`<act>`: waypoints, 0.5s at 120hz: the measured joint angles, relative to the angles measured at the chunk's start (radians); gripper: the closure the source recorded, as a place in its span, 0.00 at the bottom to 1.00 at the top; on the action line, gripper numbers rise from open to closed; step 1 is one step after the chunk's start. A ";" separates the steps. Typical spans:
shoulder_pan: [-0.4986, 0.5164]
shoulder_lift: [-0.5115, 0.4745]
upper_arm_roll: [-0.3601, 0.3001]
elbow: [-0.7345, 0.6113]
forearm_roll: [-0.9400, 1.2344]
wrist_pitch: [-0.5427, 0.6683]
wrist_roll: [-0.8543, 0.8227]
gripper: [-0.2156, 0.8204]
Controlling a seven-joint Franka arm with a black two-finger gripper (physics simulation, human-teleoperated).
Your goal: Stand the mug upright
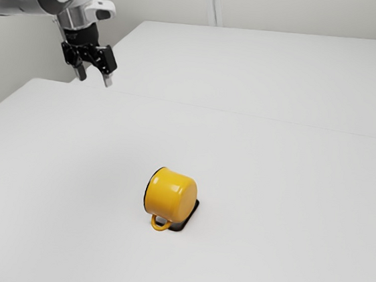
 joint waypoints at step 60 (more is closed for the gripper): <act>0.043 -0.166 0.037 -0.345 -0.330 0.073 0.043 0.22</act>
